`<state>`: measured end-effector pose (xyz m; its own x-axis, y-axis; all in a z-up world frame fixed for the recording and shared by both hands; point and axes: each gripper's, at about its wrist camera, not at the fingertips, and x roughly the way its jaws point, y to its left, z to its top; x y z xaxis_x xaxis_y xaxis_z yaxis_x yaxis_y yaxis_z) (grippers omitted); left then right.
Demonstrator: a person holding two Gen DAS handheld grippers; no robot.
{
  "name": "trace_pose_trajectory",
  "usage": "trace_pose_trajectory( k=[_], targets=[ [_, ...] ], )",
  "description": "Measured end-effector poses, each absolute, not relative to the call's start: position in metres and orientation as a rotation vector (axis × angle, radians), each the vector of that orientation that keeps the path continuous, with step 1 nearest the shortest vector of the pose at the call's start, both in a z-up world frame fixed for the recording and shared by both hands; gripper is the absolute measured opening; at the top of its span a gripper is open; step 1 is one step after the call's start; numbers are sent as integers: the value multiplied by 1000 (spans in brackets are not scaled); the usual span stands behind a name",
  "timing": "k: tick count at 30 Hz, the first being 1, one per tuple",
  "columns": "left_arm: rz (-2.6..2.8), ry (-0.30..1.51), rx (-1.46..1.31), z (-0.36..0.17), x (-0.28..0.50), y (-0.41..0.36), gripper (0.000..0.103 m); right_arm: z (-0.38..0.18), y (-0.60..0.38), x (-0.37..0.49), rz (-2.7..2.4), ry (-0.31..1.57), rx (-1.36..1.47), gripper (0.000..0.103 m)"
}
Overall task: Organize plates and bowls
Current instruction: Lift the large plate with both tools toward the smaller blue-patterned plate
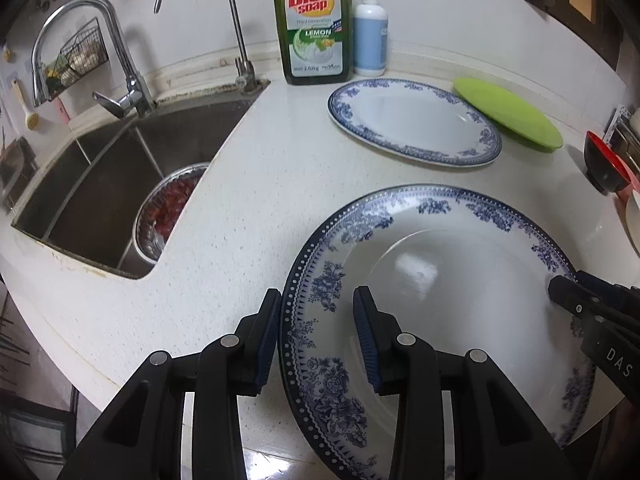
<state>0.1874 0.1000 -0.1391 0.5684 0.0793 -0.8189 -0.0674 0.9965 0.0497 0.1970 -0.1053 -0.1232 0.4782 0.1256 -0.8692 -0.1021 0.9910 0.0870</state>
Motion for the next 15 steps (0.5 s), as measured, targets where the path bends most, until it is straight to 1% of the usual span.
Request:
trace_pose_trajectory(
  k=[12, 15],
  targets=[
    [80, 1010, 32, -150, 191, 101, 37, -129, -101, 198, 143, 1098, -2, 35],
    [66, 1013, 30, -150, 193, 101, 43, -129, -101, 199, 148, 1101, 5, 35]
  ],
)
